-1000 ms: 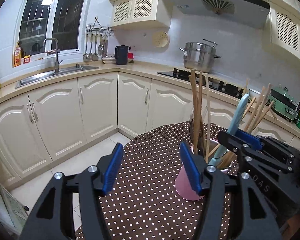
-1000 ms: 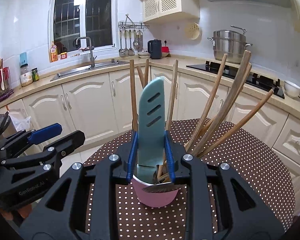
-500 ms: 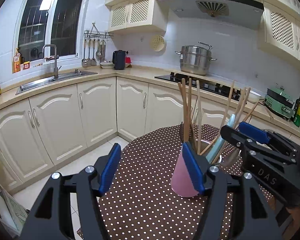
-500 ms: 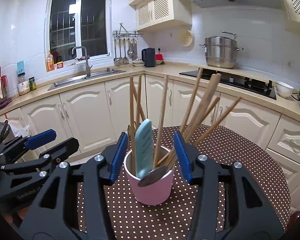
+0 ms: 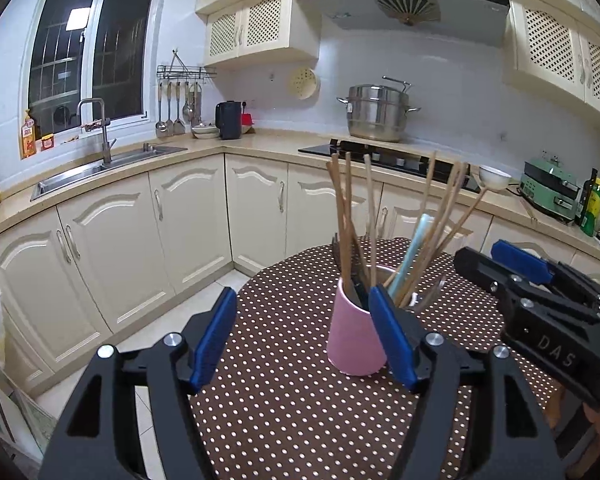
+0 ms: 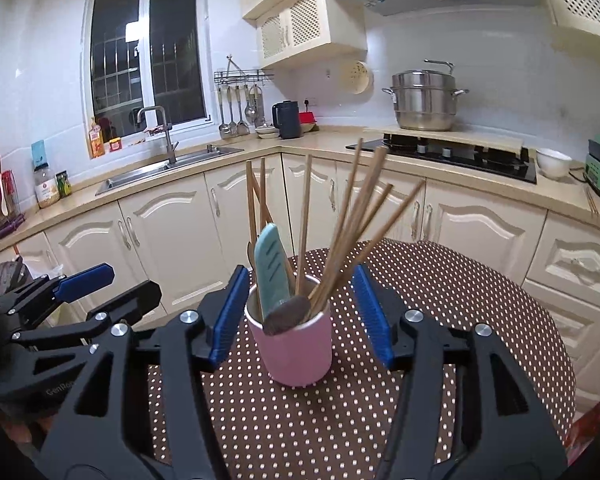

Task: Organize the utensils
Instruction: 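Open both tools and pull them back from the pink cup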

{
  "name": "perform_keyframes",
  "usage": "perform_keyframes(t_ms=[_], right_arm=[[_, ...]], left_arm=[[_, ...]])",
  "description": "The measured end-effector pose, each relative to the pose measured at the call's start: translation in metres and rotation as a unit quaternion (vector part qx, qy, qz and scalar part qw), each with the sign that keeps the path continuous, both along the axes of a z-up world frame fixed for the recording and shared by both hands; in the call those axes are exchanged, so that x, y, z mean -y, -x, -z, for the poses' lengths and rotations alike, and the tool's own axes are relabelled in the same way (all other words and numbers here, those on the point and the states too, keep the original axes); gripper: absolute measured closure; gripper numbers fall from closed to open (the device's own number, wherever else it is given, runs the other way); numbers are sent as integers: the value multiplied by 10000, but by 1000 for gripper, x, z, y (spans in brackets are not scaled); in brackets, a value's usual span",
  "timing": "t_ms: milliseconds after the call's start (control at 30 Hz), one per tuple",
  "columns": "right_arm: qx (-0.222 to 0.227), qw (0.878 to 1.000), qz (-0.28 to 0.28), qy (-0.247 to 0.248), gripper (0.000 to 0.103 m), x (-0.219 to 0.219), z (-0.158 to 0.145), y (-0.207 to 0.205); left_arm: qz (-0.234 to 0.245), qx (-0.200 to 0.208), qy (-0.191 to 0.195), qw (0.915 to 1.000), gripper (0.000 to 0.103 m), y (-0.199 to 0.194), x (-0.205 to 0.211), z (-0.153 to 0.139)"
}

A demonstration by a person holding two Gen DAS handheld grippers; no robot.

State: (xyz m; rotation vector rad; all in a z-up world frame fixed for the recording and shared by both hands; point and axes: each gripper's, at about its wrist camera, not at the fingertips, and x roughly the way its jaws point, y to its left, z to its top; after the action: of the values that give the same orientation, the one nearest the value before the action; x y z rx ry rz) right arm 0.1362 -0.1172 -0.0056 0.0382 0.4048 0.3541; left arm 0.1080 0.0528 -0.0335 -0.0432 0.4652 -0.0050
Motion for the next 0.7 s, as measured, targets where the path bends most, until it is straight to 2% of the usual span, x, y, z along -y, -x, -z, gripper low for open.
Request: perform_keyframes(t_ms=[233,300,467,567,700], right_arm=[[33,9997,81,-225,33,17,-10,33],[101,9996,116,-250,28,19,-14,43],[274,9988,209,-336,23,27,-25,74],[407,9984,237,-327,21,28,-30,95],[600,9972,342,-282,17,31,-37,116]], left_arm=[[113,248,-119,9996,35,35,12,-14],[81,366,-179,9991,27,48,14,-19],[28,750,-230,9969,25,86,16,-34],[-50,888,-366,9954,17,103,21,-42],[-21,980,-320,9947,15,123,21,-49]])
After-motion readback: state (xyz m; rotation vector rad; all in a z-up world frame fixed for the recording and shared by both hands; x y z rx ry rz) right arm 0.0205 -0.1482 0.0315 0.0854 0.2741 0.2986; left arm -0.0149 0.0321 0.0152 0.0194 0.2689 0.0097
